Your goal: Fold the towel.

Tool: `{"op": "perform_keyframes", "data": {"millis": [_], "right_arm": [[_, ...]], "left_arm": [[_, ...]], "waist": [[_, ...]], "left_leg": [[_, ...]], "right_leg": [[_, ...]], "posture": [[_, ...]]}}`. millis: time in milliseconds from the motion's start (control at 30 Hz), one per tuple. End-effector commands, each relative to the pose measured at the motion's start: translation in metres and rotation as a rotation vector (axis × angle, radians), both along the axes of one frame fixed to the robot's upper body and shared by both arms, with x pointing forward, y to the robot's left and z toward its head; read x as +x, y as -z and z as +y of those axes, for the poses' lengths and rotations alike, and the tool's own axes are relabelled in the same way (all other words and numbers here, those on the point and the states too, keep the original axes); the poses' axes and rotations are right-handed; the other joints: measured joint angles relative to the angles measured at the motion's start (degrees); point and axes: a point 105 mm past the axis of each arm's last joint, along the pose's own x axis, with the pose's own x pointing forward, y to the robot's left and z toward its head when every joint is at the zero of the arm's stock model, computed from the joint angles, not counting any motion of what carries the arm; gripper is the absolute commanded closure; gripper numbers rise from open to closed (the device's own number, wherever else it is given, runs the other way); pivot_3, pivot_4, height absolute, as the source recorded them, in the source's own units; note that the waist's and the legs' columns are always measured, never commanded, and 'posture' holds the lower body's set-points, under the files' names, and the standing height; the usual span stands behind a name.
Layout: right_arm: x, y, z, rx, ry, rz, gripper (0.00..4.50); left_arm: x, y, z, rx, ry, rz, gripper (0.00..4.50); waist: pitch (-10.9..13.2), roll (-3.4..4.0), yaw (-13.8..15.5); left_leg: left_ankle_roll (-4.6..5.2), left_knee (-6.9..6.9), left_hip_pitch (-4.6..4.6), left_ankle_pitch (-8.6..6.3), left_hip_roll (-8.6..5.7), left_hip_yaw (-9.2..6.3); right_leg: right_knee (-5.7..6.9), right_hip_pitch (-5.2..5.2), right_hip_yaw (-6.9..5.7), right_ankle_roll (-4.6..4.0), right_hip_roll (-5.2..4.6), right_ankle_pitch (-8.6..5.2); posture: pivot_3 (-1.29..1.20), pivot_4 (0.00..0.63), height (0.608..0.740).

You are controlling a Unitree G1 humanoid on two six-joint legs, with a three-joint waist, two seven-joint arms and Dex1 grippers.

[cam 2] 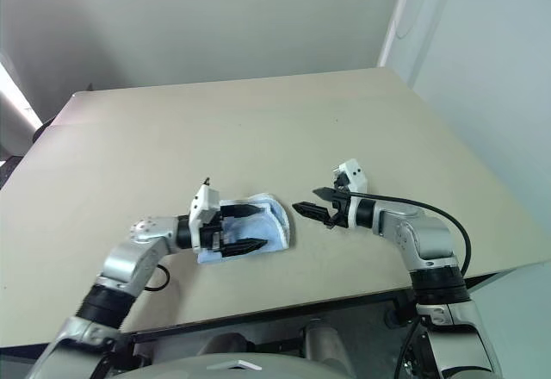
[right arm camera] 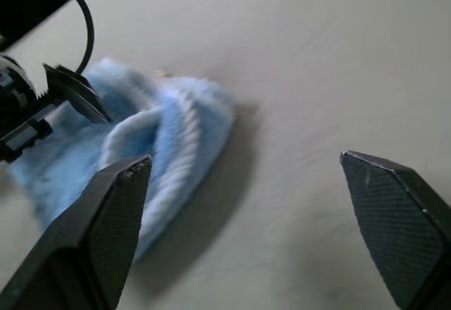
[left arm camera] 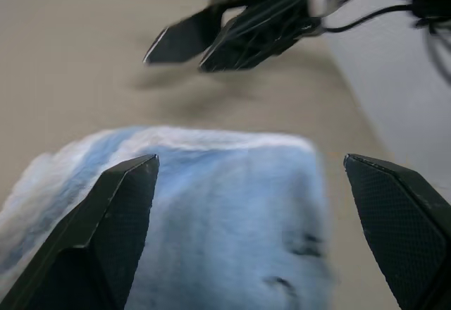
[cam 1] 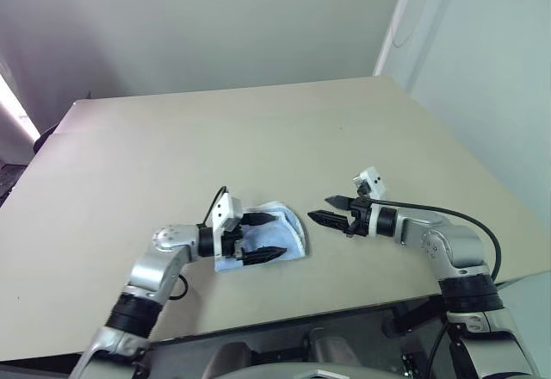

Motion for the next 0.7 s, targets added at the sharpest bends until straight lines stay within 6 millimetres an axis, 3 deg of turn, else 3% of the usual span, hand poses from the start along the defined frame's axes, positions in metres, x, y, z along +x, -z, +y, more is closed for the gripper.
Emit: {"op": "perform_keyframes", "data": {"millis": [33, 267, 700], "right_arm": [[0.000, -0.018, 0.008, 0.114, -0.053, 0.147, 0.01], [-0.009, -0.007, 0.029, 0.202, -0.115, 0.448, 0.01], [-0.032, 0.015, 0.067, 0.165, -0.229, 0.611, 0.01]], "left_arm": [[-0.007, -0.024, 0.014, -0.002, 0.006, -0.045, 0.03], [-0.011, -0.027, 0.044, 0.070, -0.096, -0.063, 0.03], [-0.017, -0.029, 0.046, 0.065, -0.147, -0.060, 0.03]], "waist": [[0.03, 0.00, 0.00], [0.04, -0.03, 0.16], [0.03, -0.04, -0.51]], "left_leg": [[0.00, 0.00, 0.01, 0.00, 0.00, 0.01], [0.00, -0.01, 0.01, 0.00, 0.00, -0.03], [0.01, -0.03, -0.07, -0.03, 0.01, -0.01]], "right_leg": [[0.00, 0.00, 0.01, -0.01, -0.02, -0.01], [-0.07, 0.03, -0.06, -0.01, -0.06, -0.03], [-0.04, -0.08, -0.06, 0.01, -0.04, -0.02]], "posture": [[0.00, 0.000, 0.740], [0.00, 0.000, 0.740], [0.00, 0.000, 0.740]]}}
